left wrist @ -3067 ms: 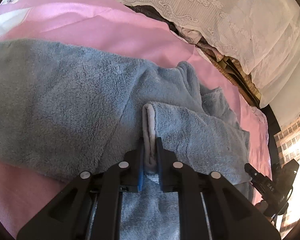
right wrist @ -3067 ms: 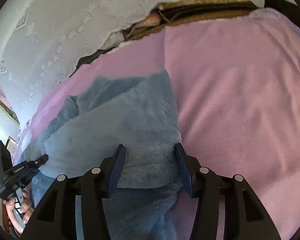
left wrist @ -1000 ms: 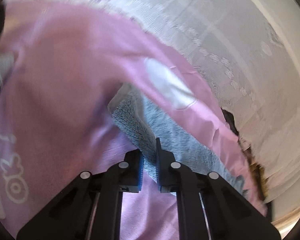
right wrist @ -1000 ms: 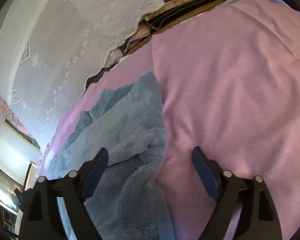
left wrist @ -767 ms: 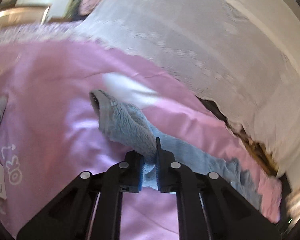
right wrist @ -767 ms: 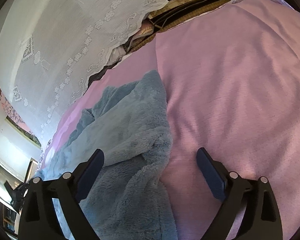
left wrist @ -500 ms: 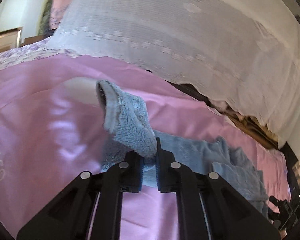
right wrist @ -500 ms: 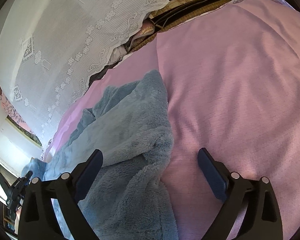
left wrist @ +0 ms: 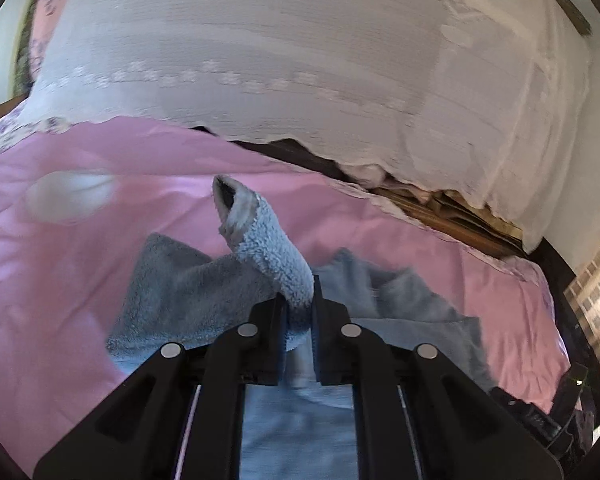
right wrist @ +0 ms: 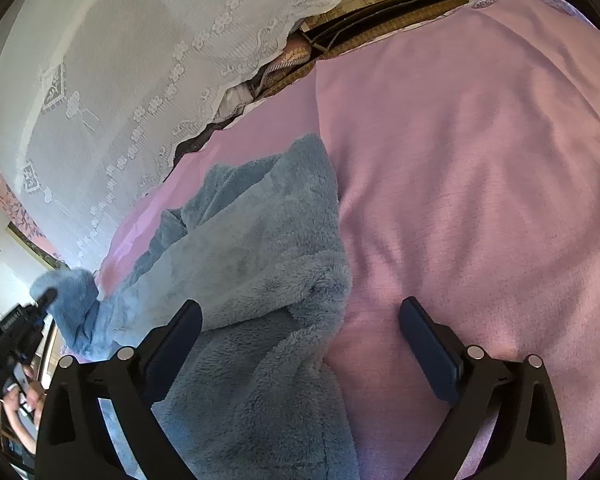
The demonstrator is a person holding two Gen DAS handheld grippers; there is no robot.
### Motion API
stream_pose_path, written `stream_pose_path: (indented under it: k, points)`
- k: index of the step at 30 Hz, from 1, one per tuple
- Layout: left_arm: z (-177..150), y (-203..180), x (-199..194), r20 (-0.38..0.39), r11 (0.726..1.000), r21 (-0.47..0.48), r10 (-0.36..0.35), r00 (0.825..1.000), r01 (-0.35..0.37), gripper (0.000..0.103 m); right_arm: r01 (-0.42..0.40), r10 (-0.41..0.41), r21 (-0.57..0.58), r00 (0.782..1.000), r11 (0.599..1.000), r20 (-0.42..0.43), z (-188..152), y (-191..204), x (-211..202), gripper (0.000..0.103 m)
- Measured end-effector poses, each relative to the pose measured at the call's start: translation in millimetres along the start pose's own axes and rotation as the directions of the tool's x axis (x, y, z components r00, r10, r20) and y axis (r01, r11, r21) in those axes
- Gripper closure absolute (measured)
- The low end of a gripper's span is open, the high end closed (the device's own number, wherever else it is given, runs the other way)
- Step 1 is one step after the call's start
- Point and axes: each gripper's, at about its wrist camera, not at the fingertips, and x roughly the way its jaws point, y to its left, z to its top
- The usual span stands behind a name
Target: Fold small clothes
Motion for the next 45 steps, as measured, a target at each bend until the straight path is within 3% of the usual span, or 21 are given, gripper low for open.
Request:
stream_pose_path:
  k: [13, 26, 30, 34, 35, 37, 40, 43, 45]
  points:
    - [-8.2, -114.8, 13.2, -0.029, 0.981, 0.136, -0.132, 0.991, 0.135, 0.095, -0.004, 0.004, -0.002, 1.0, 1.0, -0.004, 0.3, -1.2, 1.1, 0.003]
    - [-50.9, -180.7, 44.6, -0.137, 0.958, 0.171, -0.21, 0.968, 0.232, 0.095, -0.041, 0.042, 0.032, 0.999, 0.999, -0.004, 5.5, -9.0, 2.6, 0.004]
    - [-69.3, -193.2, 58.6, -0.176, 0.951, 0.179, -0.221, 0.959, 0.251, 0.095, -0.098, 0.095, 0.136, 0.995, 0.986, 0.03, 11.5, -24.7, -7.2, 0.004]
    - [-91.0, -194.9, 78.2, -0.22, 0.949, 0.196, -0.202, 0.954, 0.246, 0.094, -0.234, 0.206, 0.332, 0.971, 0.914, 0.12, 19.2, -58.2, -23.8, 0.008]
    - [-94.2, -193.6, 82.0, -0.236, 0.949, 0.191, -0.202, 0.951, 0.249, 0.091, -0.264, 0.23, 0.359, 0.964, 0.895, 0.136, 20.0, -63.4, -25.8, 0.011]
    - [-104.7, -190.0, 94.8, -0.298, 0.951, 0.182, -0.189, 0.936, 0.25, 0.076, -0.298, 0.257, 0.369, 0.954, 0.881, 0.156, 22.0, -67.3, -27.1, 0.019]
    - [-111.1, -188.7, 96.3, -0.326, 0.945, 0.189, -0.197, 0.924, 0.268, 0.064, -0.303, 0.271, 0.326, 0.952, 0.895, 0.14, 23.5, -59.2, -20.2, 0.038]
    - [-108.8, -185.6, 80.3, -0.311, 0.932, 0.204, -0.23, 0.922, 0.301, 0.042, -0.314, 0.298, 0.284, 0.949, 0.906, 0.101, 22.2, -46.7, -12.1, 0.042]
    - [-106.1, -177.9, 65.7, -0.278, 0.928, 0.237, -0.219, 0.935, 0.288, 0.03, -0.308, 0.295, 0.248, 0.951, 0.919, 0.089, 22.7, -39.3, -9.2, 0.042]
